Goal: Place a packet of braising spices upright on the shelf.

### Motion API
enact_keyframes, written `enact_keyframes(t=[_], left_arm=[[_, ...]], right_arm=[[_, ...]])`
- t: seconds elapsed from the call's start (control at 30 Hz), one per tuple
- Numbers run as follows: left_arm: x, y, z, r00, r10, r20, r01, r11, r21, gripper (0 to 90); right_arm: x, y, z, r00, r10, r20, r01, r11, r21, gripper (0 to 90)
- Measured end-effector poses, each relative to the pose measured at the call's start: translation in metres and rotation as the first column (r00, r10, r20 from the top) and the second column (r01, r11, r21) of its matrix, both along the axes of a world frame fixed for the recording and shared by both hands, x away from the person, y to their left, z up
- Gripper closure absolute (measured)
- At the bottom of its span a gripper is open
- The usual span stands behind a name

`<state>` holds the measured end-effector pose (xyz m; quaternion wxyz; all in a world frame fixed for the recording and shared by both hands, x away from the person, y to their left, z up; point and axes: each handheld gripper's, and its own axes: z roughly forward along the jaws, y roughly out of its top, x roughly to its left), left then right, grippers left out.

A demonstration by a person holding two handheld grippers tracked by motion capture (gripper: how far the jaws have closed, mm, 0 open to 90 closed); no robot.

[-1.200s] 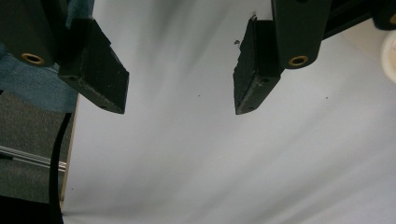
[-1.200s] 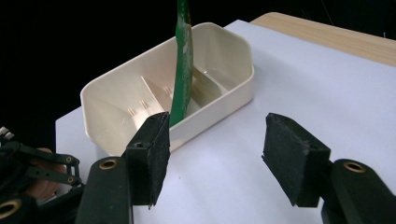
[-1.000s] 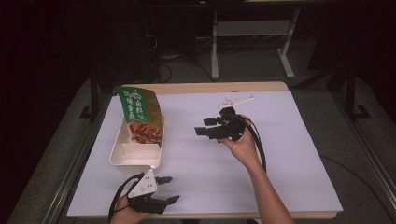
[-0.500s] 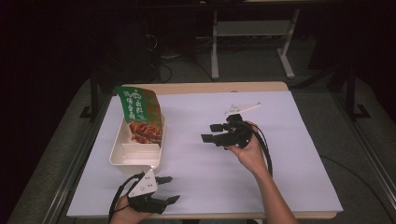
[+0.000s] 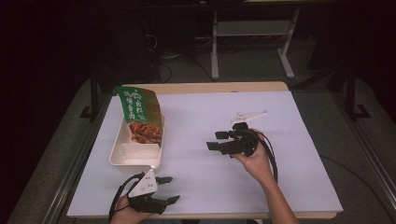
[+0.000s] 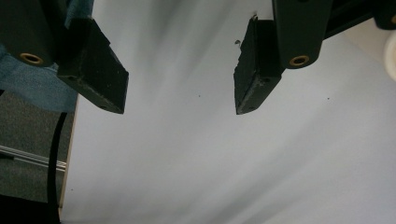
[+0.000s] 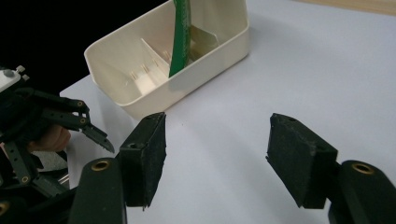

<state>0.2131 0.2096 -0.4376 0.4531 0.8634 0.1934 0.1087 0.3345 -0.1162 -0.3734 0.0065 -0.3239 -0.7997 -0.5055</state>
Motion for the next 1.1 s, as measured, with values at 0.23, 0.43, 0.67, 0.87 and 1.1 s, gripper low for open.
enact_keyframes(t=[0.23,0.43,0.67,0.87,1.1], left_arm=[[0.000,0.000,0.000,1.0000,0.000,-0.001,0.000,1.0000,0.000,35.1],[0.000,0.000,0.000,1.0000,0.001,-0.008,-0.001,1.0000,-0.006,34.9],[0.000,0.000,-0.001,0.9999,-0.001,-0.012,0.001,1.0000,-0.006,34.9],[0.001,0.000,-0.001,0.9998,-0.004,-0.020,0.004,1.0000,-0.007,34.7],[0.000,0.000,-0.001,0.9995,-0.013,-0.028,0.012,0.9999,-0.010,34.1]], right_arm=[[-0.010,-0.011,-0.005,0.9999,-0.013,-0.005,0.013,0.9999,-0.001,36.0],[-0.021,-0.026,-0.015,0.9993,-0.033,-0.018,0.033,0.9994,-0.006,36.0],[-0.029,-0.035,-0.023,0.9986,-0.046,-0.027,0.045,0.9989,-0.010,36.0],[-0.039,-0.043,-0.034,0.9977,-0.051,-0.045,0.050,0.9984,-0.026,35.7],[-0.053,-0.047,-0.045,0.9978,-0.051,-0.041,0.051,0.9985,-0.019,35.0]])
